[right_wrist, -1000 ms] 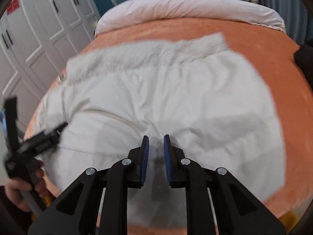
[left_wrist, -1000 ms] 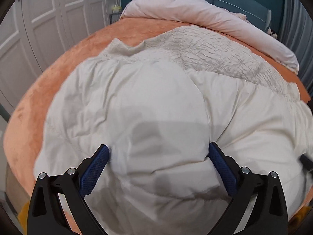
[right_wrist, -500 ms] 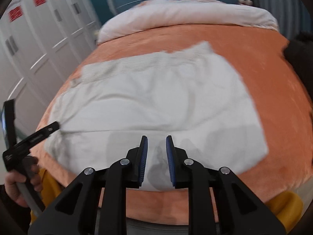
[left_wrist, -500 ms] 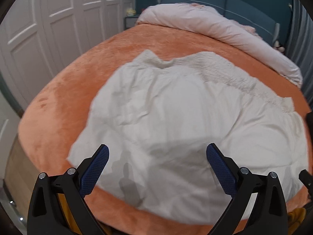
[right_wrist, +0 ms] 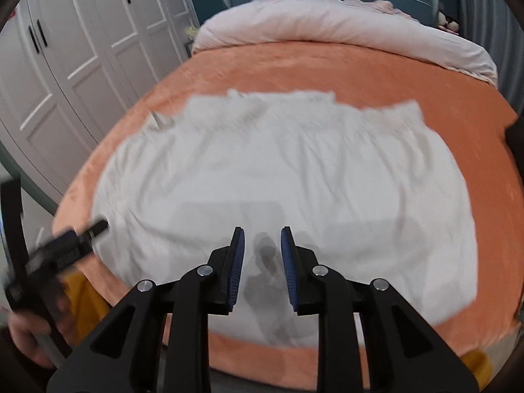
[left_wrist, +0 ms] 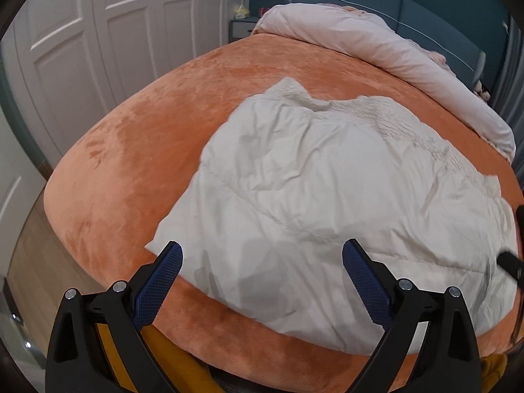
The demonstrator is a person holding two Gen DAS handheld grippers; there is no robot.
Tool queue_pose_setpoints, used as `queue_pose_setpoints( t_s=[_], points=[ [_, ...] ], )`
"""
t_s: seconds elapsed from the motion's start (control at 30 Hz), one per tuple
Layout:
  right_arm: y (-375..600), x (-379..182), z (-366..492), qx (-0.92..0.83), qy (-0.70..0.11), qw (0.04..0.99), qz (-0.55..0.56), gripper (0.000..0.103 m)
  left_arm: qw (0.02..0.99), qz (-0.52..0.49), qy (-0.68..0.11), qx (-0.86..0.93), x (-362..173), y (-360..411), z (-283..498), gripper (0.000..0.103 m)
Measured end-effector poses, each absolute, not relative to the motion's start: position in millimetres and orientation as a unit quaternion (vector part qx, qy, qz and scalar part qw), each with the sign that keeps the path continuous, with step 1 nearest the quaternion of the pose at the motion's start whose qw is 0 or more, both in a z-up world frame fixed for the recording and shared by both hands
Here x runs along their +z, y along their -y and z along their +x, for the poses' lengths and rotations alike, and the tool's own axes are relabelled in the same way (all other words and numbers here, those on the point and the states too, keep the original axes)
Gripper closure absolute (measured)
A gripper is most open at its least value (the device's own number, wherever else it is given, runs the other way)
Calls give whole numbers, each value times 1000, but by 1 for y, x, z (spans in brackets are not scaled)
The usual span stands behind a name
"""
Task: Fold large clothes
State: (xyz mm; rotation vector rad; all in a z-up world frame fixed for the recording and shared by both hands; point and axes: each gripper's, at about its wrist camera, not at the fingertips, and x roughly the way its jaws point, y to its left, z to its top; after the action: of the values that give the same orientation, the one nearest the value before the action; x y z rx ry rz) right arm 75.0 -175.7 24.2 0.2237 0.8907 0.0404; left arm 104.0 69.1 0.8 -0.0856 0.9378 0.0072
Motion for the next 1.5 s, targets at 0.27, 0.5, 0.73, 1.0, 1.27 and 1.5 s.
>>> queue_pose_setpoints(
  t_s=[0.27, 0.5, 0.73, 1.0, 1.27, 1.5],
  points=[
    [152, 18, 136, 15, -441, 890, 112, 80, 886, -68, -458, 27, -7, -111, 104, 7],
    [152, -5, 177, 6, -469, 875, 121, 81, 867, -141, -477, 28, -26, -147, 112, 7],
    [166, 12, 193, 1, -452, 882, 132, 80, 850, -210, -483, 17, -36, -167, 121, 7],
    [172, -34, 229, -2, -495, 858, 139, 81, 827, -268, -495, -3, -53, -159, 141, 6],
    [159, -56, 254, -13, -495, 864, 89, 81, 827, -291, -479, -31, -52, -138, 158, 26],
    [166, -53, 258, -4, -494, 863, 100, 81, 857, -263, -431, -106, 19, -105, 152, 90]
  ],
)
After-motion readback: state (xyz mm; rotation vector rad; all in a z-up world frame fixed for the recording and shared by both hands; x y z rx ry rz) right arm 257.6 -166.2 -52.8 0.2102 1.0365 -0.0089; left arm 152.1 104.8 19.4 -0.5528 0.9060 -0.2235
